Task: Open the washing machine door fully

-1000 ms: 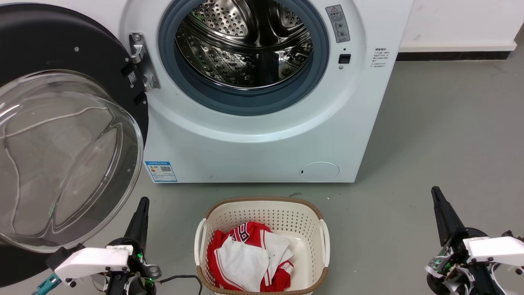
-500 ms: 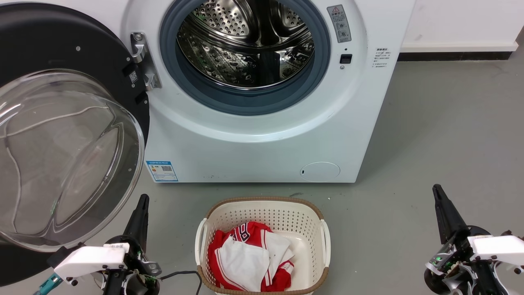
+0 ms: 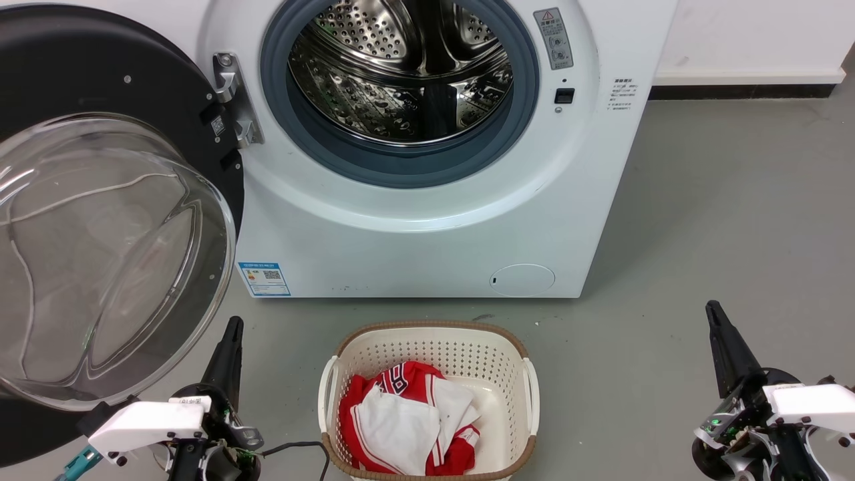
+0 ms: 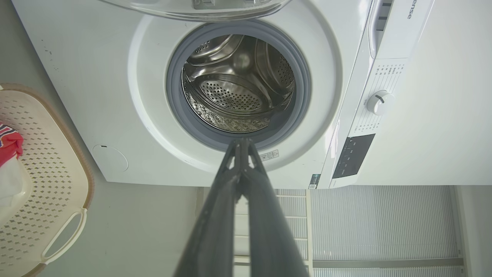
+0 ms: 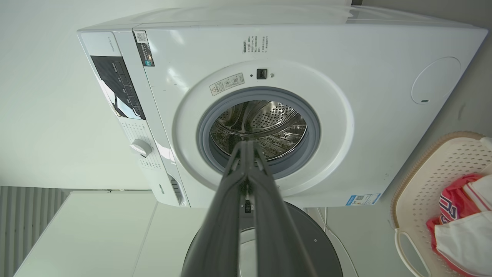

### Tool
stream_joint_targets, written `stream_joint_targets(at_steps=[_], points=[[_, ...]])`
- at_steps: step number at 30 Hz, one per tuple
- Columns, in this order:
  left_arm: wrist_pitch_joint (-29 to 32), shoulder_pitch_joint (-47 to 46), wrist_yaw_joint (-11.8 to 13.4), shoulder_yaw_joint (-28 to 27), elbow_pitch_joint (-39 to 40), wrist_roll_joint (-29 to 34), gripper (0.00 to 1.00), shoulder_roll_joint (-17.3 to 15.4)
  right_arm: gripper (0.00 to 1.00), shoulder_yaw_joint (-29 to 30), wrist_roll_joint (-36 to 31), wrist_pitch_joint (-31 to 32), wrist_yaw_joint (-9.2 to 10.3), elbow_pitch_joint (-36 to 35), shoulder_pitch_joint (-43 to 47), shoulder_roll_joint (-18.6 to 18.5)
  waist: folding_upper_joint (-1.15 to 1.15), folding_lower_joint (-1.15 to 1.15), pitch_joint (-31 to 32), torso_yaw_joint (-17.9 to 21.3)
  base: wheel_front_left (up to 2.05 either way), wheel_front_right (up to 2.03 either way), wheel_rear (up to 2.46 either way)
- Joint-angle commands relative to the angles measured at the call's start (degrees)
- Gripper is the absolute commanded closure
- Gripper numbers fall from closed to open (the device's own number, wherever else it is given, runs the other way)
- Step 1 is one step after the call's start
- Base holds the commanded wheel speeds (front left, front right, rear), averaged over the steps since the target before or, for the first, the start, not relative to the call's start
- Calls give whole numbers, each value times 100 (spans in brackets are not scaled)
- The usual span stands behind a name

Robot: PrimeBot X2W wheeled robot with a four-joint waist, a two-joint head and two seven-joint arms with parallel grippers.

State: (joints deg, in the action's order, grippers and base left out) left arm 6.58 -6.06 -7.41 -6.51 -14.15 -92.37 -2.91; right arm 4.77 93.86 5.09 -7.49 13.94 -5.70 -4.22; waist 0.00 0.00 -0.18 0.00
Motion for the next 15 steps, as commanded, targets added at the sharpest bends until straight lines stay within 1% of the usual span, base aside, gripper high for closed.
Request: stream_joint_targets(at_steps=[1, 15], points=[[15, -41, -28, -16, -1, -7, 100, 8, 100, 12, -8, 20, 0, 12, -71, 16, 0, 0, 0, 0, 0, 0, 0], [15, -40, -28, -16, -1, -8, 100, 7, 100, 42, -39, 42, 0, 13, -75, 34, 0, 0, 0, 0, 0, 0, 0]])
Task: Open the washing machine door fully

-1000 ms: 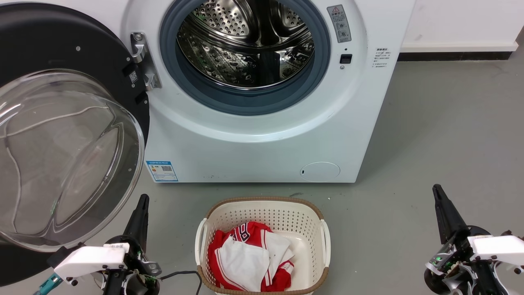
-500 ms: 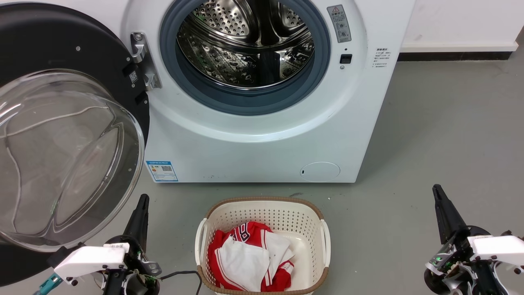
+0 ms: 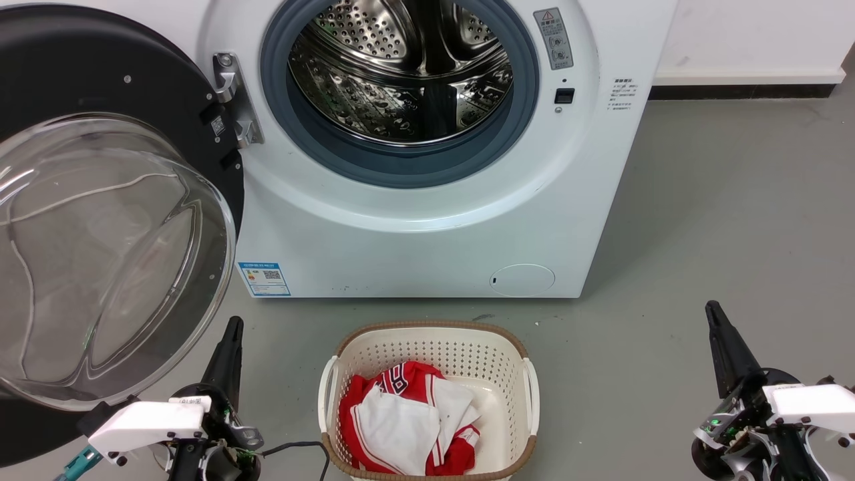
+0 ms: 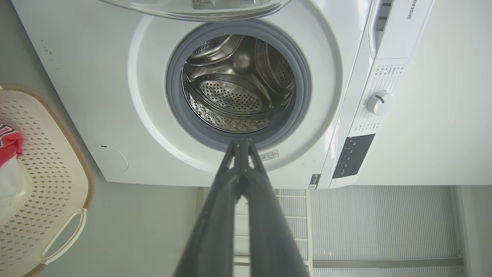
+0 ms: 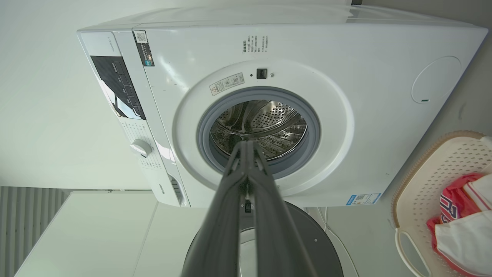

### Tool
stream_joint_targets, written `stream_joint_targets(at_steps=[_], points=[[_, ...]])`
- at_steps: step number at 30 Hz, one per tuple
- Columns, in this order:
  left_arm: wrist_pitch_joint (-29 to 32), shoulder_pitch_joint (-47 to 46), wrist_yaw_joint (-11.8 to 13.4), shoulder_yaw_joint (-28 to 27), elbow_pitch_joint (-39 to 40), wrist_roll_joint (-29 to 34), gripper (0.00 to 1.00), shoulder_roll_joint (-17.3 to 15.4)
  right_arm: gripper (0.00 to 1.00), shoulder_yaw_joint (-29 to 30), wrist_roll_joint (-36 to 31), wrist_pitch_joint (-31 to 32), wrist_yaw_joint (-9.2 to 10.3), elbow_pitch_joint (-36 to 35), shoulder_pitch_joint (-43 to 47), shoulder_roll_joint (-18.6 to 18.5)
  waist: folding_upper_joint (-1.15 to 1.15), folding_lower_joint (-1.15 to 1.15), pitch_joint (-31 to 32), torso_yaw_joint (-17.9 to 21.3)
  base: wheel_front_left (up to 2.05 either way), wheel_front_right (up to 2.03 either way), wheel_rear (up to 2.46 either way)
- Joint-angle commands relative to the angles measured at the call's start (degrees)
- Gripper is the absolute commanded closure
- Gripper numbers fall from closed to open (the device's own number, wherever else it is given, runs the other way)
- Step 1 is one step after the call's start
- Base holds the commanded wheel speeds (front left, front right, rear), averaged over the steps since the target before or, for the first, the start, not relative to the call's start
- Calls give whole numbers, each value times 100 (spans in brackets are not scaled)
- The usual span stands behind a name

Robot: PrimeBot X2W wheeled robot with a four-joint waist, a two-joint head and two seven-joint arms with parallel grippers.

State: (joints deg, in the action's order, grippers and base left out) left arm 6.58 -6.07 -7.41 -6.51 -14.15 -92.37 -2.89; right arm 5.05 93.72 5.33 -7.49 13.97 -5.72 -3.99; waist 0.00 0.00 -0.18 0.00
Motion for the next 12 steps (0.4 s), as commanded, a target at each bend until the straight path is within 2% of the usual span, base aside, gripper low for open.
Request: stream_joint_targets(at_steps=[1, 12], points=[[15, -39, -28, -16, -1, -8, 100, 6, 100, 16, -26, 19, 0, 10, -74, 12, 0, 0, 0, 0, 0, 0, 0], [14, -39, -28, -15, 0, -9, 100, 6, 100, 36, -41, 27, 0, 11, -77, 26, 0, 0, 0, 0, 0, 0, 0]])
